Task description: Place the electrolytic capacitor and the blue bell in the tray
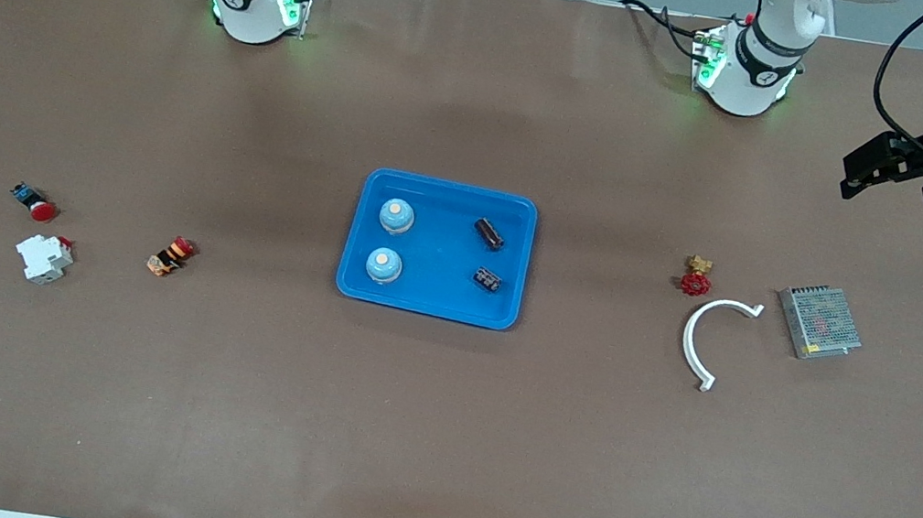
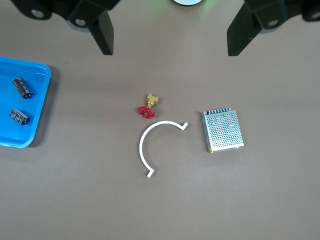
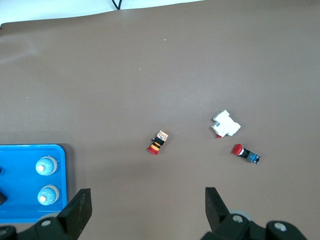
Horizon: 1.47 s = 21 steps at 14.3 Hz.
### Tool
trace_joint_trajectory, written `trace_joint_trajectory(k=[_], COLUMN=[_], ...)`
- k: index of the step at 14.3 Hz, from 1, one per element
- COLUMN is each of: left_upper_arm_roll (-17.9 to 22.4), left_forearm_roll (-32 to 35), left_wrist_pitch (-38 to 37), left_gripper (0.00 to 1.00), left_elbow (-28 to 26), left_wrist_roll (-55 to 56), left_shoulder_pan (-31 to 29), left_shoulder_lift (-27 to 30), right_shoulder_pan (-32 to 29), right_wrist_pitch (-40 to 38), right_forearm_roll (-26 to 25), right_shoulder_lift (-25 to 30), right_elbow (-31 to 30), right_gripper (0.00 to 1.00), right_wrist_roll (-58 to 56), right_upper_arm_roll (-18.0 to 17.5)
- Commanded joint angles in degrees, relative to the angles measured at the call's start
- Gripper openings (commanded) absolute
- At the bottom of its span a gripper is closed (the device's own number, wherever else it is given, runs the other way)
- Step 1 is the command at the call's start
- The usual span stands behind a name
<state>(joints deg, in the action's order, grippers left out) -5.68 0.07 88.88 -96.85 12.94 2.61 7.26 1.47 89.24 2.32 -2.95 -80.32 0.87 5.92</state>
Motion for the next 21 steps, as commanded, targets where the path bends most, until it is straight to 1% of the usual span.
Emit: trace_joint_trajectory(k=[1, 5, 8, 17, 21], left_upper_arm_roll=[-0.4, -0.3, 0.0, 0.0, 0.1], left_forearm_roll=[1.2, 1.3, 2.8, 2.3, 2.0], left_wrist_pitch=[-0.9, -0.9, -0.9, -1.1, -1.1], left_gripper=[1.00, 1.00, 1.00, 1.00, 1.00], left_elbow=[3.1, 3.5, 4.0, 4.8, 5.8], left_wrist_roll=[-0.1, -0.1, -0.2, -0.4, -0.5], left_shoulder_pan=[-0.2, -0.4, -0.7, -0.8, -0.8], left_shoulder_lift=[-2.3, -2.4, -2.4, -2.5, -4.0], right_shoulder_pan=[0.4, 0.4, 1.2, 1.3, 1.3], right_wrist_pitch=[0.3, 0.2, 0.1, 0.1, 0.1], right_forearm_roll=[-0.6, -0.6, -0.6, -0.6, -0.6], right_shoulder_lift=[0.8, 0.8, 0.8, 0.8, 0.8], right_elbow=[-0.5, -0.5, -0.6, -1.3, -1.3], right_gripper=[1.00, 1.00, 1.00, 1.00, 1.00], right_wrist_roll=[1.0, 1.0, 1.1, 1.2, 1.2], right_upper_arm_roll=[0.0, 0.0, 0.0, 0.0, 0.0])
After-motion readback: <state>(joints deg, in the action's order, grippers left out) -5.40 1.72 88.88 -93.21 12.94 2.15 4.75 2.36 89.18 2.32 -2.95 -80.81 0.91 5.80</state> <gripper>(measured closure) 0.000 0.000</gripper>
